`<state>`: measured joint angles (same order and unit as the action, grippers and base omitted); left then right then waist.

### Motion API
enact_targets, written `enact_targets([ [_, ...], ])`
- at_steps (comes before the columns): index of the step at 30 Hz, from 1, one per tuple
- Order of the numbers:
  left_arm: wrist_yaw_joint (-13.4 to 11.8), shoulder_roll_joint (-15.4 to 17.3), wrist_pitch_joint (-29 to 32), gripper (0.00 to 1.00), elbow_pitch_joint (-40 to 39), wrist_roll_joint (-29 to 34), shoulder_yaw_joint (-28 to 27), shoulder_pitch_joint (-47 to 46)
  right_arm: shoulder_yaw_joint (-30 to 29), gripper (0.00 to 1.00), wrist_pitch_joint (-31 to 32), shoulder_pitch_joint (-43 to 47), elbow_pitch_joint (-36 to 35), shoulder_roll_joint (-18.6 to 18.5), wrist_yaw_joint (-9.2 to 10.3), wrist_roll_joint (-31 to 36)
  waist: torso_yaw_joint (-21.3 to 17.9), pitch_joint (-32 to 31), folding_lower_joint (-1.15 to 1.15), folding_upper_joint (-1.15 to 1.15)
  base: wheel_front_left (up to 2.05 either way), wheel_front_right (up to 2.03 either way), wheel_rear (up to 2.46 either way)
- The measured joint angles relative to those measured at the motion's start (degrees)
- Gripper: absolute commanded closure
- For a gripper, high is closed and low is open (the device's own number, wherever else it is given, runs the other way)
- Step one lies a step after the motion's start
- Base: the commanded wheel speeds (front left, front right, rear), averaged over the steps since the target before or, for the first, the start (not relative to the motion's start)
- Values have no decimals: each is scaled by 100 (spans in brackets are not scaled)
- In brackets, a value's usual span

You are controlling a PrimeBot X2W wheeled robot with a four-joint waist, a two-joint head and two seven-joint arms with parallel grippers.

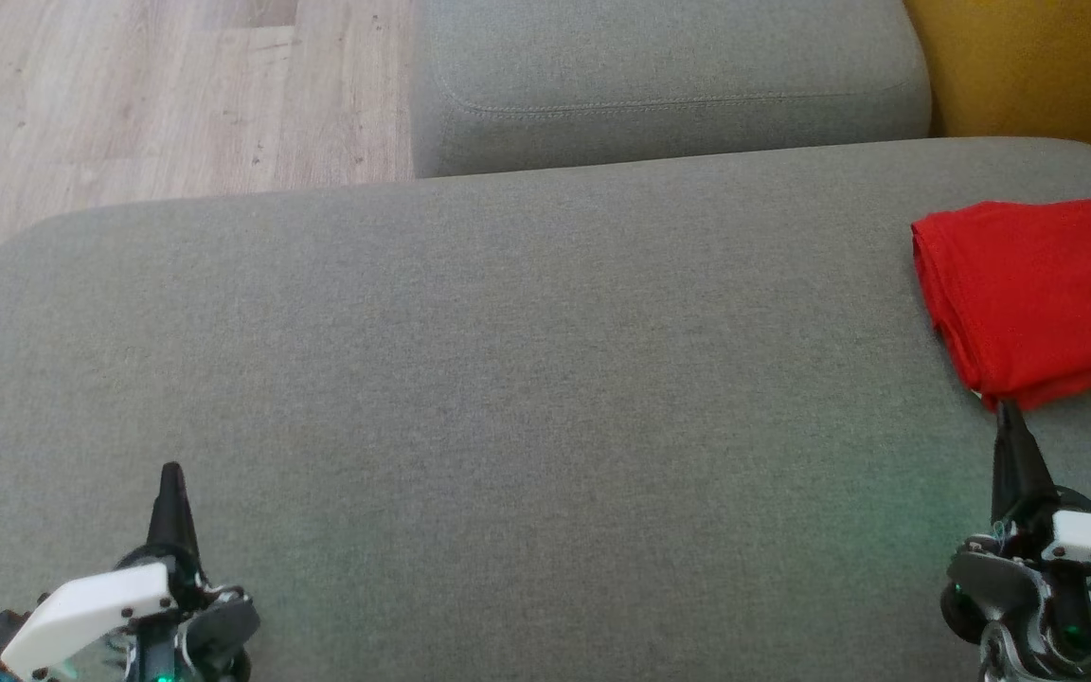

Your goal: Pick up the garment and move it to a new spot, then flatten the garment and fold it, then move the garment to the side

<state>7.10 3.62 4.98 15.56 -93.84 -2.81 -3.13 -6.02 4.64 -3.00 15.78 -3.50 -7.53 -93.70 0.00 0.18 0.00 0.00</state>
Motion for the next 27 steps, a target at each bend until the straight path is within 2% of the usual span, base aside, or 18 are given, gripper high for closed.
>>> enact_targets([
  [27, 0, -33, 29, 100, 1, 16, -55, 0, -36, 100, 52, 0, 1, 12, 0, 34, 0, 0, 0, 0, 0, 0, 0],
])
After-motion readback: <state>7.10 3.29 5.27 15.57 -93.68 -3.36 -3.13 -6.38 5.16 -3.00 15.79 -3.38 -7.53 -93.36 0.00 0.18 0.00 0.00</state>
